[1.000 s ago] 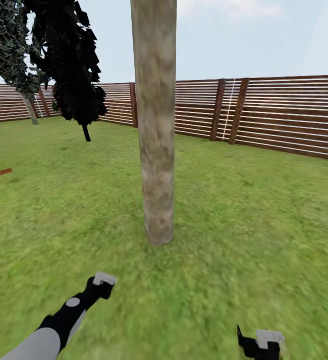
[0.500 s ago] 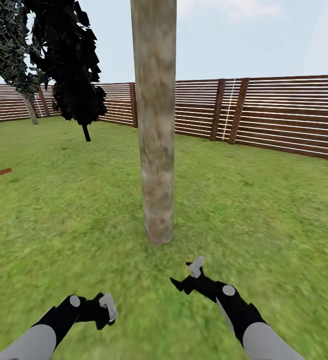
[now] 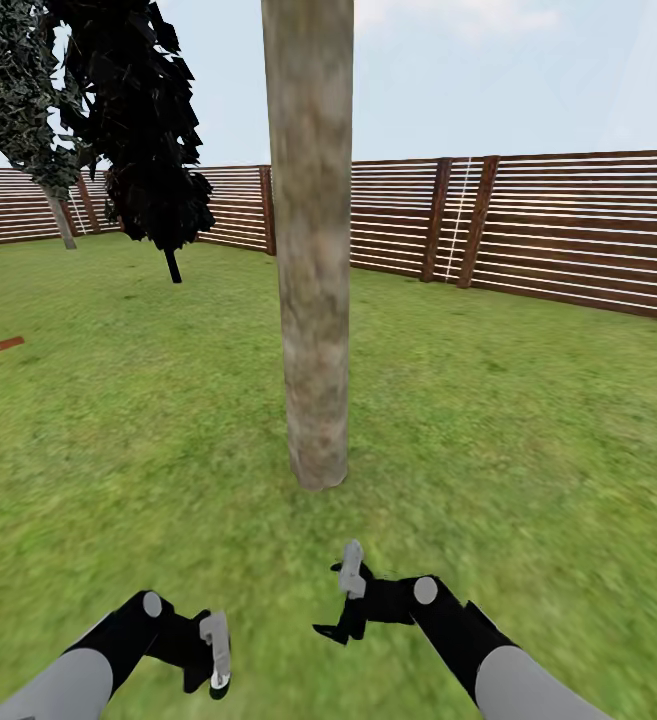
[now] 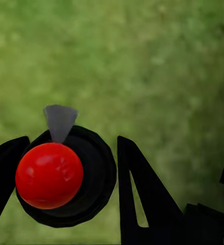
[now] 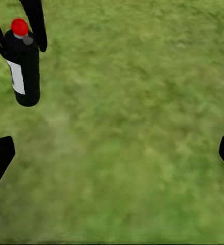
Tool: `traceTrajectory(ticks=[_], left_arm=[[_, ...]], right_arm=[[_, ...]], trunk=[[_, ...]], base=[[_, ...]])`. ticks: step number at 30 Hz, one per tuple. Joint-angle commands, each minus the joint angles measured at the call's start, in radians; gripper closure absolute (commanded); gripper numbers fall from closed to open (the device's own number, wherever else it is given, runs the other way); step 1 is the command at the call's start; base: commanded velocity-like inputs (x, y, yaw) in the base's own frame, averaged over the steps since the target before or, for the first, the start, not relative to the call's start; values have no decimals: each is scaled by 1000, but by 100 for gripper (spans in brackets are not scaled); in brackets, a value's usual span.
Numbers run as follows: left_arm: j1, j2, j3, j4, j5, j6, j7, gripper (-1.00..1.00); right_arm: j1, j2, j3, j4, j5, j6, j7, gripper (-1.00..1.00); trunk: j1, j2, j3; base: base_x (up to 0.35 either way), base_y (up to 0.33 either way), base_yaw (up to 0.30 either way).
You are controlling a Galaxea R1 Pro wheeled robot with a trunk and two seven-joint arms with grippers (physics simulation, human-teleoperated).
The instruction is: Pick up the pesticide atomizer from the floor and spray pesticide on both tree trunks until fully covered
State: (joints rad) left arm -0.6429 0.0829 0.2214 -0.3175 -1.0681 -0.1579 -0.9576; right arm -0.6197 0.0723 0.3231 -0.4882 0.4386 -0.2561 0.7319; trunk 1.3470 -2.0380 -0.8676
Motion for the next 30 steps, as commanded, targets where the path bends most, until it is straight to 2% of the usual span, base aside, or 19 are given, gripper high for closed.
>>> traceTrajectory(ticks=[1, 3, 5, 6, 11, 18, 24, 26, 30], left_arm=[[-2, -1, 1, 0, -14, 1, -4, 100], [-7, -4, 1, 0, -49, 2, -8, 100], [-8, -10, 1, 0, -75, 4, -10, 100], [-9, -12, 1, 0, -82, 5, -9, 100], [-10, -18, 2, -2, -87, 8, -9, 100], [-11, -39, 2, -5, -87, 10, -5, 100], [-11, -71, 3, -21, -86, 11, -3, 100], [-11, -90, 2, -25, -85, 8, -3, 100], [-11, -100, 4, -26, -80, -2, -5, 100]], right_arm=[[0, 0, 6, -20, 26, 1, 8, -100], [0, 0, 11, -47, 65, 3, 16, -100], [0, 0, 14, -55, 79, 3, 19, -100], [0, 0, 14, -57, 82, 3, 19, 100], [-1, 2, 18, -58, 86, 4, 25, 100], [-2, 8, 22, -71, 88, 4, 80, 100], [-1, 9, 22, -72, 88, 4, 101, 100], [-2, 9, 22, -70, 88, 4, 101, 100], [-1, 9, 22, -69, 88, 4, 101, 100]], trunk=[[0, 0, 0], [0, 0, 0], [0, 0, 0], [0, 0, 0], [0, 0, 0], [0, 0, 0], [0, 0, 0], [0, 0, 0], [0, 0, 0]], base=[[0, 0, 0], [0, 0, 0], [0, 0, 0], [0, 0, 0], [0, 0, 0], [0, 0, 0], [0, 0, 0], [0, 0, 0], [0, 0, 0]])
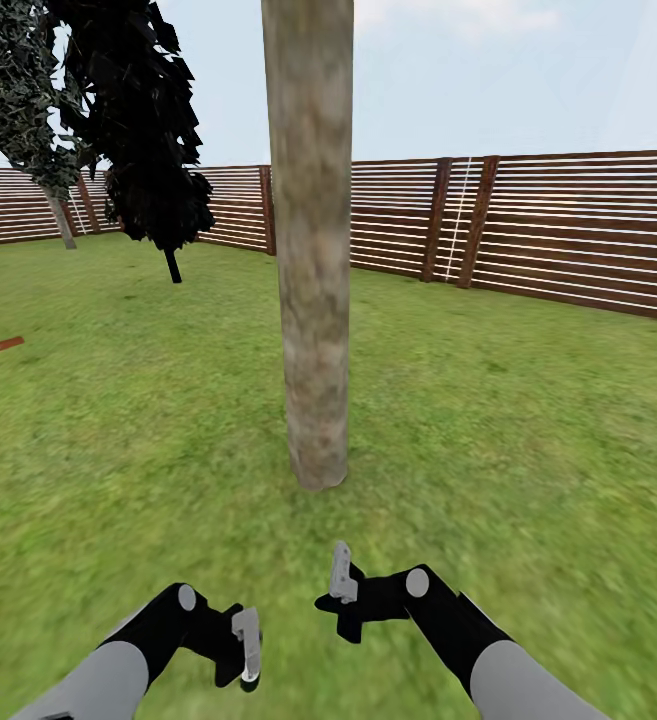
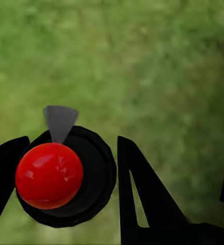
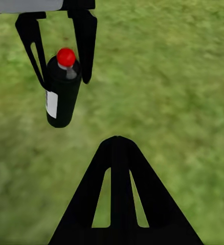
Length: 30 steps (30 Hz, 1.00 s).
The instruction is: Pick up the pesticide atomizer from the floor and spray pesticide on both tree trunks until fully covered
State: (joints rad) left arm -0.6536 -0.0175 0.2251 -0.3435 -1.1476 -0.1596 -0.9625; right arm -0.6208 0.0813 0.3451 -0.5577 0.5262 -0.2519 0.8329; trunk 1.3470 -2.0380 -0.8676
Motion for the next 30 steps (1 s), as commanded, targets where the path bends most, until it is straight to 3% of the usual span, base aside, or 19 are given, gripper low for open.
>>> traceTrajectory(ticks=[1, 3, 9, 12, 20, 24, 30], left_arm=[[-1, -5, 1, 0, 2, -2, -1, 100], [-1, -26, 0, 0, 2, -5, -2, 100], [-1, -43, 2, 0, 6, -15, -1, 100], [-11, -68, 3, 0, 8, -15, 0, 100], [-34, -86, 7, 1, 13, -15, 2, 100], [-35, -91, 8, 3, 57, -39, -1, 100], [-35, -101, 8, 5, 68, -43, -4, 100]], right_arm=[[0, 0, 0, 0, 0, 0, 0, 100], [0, 0, 0, 0, 0, 0, 0, 100], [0, -1, 0, 1, 0, -1, -1, 100], [0, -1, 0, 3, 1, -1, -1, 100], [0, -2, 0, 7, 2, -1, -2, 100], [0, -2, 0, 7, 2, -1, -2, 100], [0, -2, 0, 7, 2, -1, -2, 100]], trunk=[[0, 0, 0], [0, 0, 0], [0, 0, 0], [0, 0, 0], [0, 0, 0], [0, 0, 0], [0, 0, 0]], base=[[0, 0, 0], [0, 0, 0], [0, 0, 0], [0, 0, 0], [0, 0, 0], [0, 0, 0], [0, 0, 0]])
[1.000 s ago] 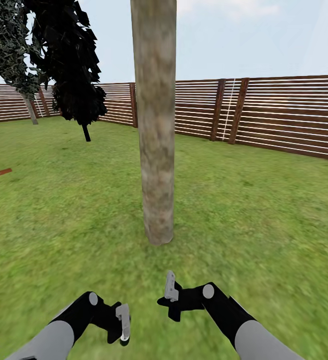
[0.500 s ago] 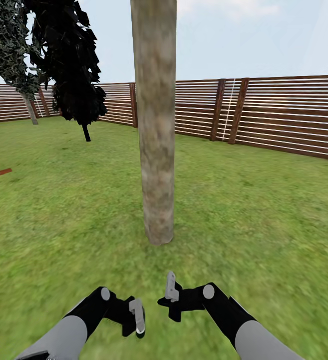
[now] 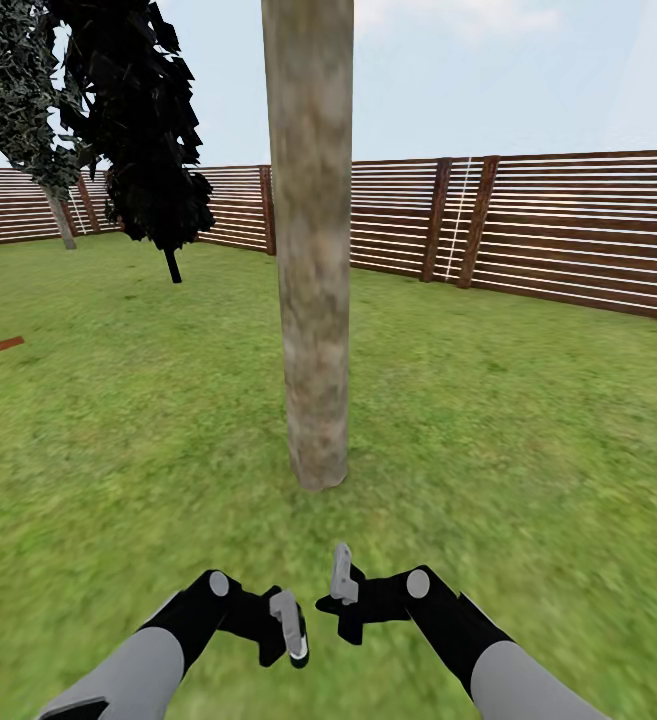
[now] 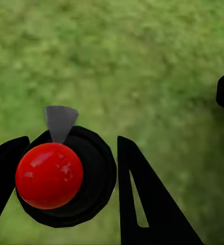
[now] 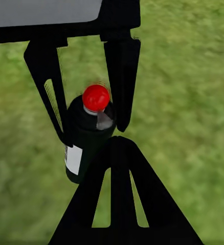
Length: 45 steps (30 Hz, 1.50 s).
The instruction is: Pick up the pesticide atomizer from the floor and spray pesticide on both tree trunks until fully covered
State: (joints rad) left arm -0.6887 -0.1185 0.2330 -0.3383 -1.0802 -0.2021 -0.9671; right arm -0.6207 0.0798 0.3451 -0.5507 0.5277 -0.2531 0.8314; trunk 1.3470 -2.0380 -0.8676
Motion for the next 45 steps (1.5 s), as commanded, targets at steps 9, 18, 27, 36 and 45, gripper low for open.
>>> traceTrajectory(ticks=[9, 18, 27, 36, 45], left_arm=[[1, -4, 0, 10, 27, -41, -4, 100], [0, -11, 2, 11, 31, -42, -13, 100], [0, -21, -1, 12, 109, -45, -16, 100], [0, -22, -3, 12, 124, -45, -39, 100], [-1, 22, -9, 1, 111, -37, -42, 100]], right_arm=[[0, 0, 0, 0, 0, 0, 0, 100], [0, 0, 0, 0, 0, -2, 0, 100], [0, 0, 0, 0, 0, -2, 0, 100], [0, 0, 0, 0, 0, -2, 0, 100], [0, 0, 0, 0, 0, -2, 0, 100]], trunk=[[0, 0, 0], [0, 0, 0], [0, 0, 0], [0, 0, 0], [0, 0, 0]], base=[[0, 0, 0], [0, 0, 0], [0, 0, 0], [0, 0, 0], [0, 0, 0]])
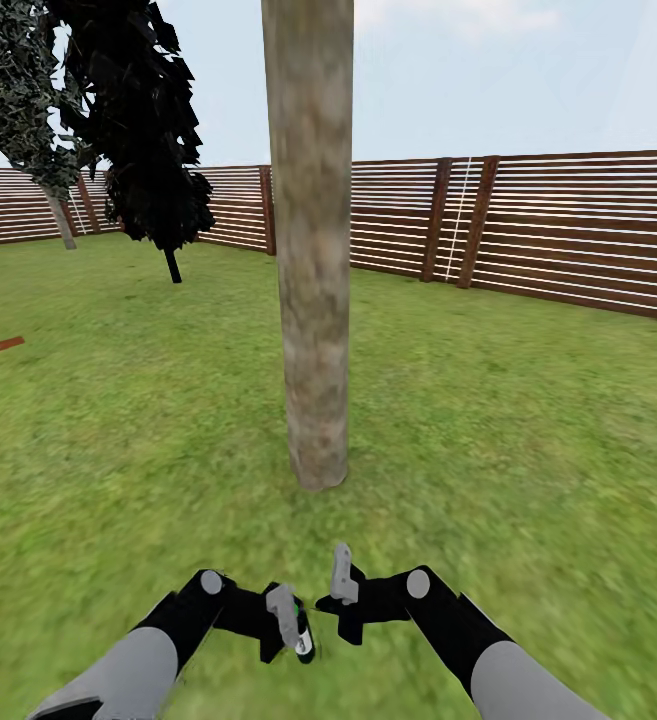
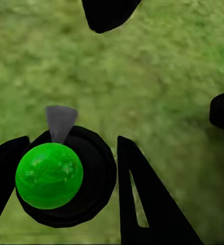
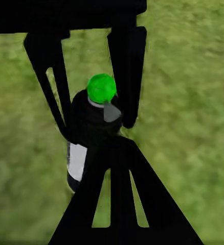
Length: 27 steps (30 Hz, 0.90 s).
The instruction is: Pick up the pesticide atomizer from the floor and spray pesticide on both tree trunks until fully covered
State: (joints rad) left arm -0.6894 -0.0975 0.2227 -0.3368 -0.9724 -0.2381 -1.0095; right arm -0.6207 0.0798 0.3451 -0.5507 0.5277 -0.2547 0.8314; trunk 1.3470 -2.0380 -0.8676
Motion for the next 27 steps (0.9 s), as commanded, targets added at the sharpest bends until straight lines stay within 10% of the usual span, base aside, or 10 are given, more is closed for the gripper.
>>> traceTrajectory(ticks=[1, 10, 13, 14, 15, 19, 23, 27], left_arm=[[-1, 27, 1, -2, 2, 1, 0, 100], [0, 232, 32, -4, 38, 17, 12, 100], [3, 273, 177, -3, 91, 18, 45, 100], [3, 278, 232, -3, 96, 18, 57, 100], [6, 281, 317, -2, 99, 18, 85, 100], [13, 274, 500, 10, 104, 18, 235, 100], [18, 263, 540, 76, 108, 20, 278, 100], [19, 254, 550, 141, 113, 65, 320, 100]], right_arm=[[0, 0, 0, 0, 0, 0, 0, 100], [1, -12, -12, 28, -5, 1, -32, 100], [1, -14, -179, 173, -15, 1, -294, 100], [1, -14, -261, 224, -15, 1, -398, 100], [1, -16, -369, 271, -15, 1, -502, -100], [2, -42, -529, 304, -16, 1, -625, -100], [5, -73, -605, 321, -15, 4, -927, -100], [37, -171, -611, 442, -57, -10, -949, -100]], trunk=[[0, 0, 0], [0, 0, 0], [0, 0, 0], [0, 0, 0], [0, 0, 0], [0, 0, 0], [0, 0, 0], [0, 0, 0]], base=[[0, 0, 0], [0, 0, 0], [0, 0, 0], [0, 0, 0], [0, 0, 0], [0, 0, 0], [0, 0, 0], [0, 0, 0]])
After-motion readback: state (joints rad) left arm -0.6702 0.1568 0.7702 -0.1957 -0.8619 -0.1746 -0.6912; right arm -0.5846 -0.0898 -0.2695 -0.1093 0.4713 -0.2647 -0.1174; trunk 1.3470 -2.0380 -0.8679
